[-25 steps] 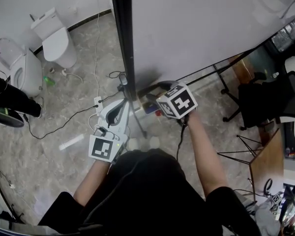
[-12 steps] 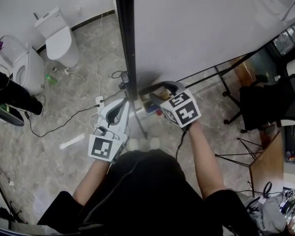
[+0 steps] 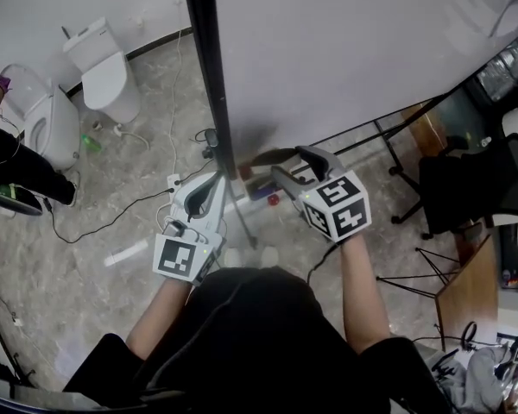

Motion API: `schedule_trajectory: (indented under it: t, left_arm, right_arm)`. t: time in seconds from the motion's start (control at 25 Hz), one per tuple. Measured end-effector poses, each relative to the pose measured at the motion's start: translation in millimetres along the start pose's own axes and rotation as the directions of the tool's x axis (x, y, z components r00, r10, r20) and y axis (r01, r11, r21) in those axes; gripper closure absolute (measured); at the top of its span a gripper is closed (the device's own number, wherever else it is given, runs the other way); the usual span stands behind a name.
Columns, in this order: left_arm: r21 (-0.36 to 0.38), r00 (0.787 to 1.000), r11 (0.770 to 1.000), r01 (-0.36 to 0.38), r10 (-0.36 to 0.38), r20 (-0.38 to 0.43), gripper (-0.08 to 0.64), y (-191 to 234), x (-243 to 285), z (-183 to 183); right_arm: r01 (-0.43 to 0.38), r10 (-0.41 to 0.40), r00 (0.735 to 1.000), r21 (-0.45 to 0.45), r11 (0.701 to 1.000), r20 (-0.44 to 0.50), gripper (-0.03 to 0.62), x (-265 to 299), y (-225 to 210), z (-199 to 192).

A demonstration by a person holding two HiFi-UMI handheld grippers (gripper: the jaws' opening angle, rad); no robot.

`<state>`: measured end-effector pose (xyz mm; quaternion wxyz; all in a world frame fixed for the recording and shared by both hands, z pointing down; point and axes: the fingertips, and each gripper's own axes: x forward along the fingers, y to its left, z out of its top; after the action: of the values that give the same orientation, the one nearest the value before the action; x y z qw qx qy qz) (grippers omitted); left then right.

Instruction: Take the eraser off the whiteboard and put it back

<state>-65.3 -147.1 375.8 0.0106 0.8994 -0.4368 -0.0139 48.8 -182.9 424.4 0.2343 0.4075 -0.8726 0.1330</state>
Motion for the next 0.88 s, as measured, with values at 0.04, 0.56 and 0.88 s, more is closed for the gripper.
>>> schedule_trajectory:
  t: [0.04,0.56,0.88]
  left_arm:
    - [0.004,1.0,1.0,-0.002,0.002,0.001,0.555,0,0,1]
    - [0.027,0.998,0.998,-0.05,0.049,0.031,0.555,-5,-12,20]
    - [0.056,0.996,0.995,-0.082,0.08,0.043,0.555,-6,-25,32]
  right_arm:
    - [0.0,-0.001,1.0,0.011,1.0,0.021,0.328,-7,0,3]
    - [-0.023,-0.001,0.951,0.076,0.997,0.309,0.328,-103,14,38]
    - [-0.003,-0.03,0.89,0.07,0.998,0.454,0.328,-143,22,46]
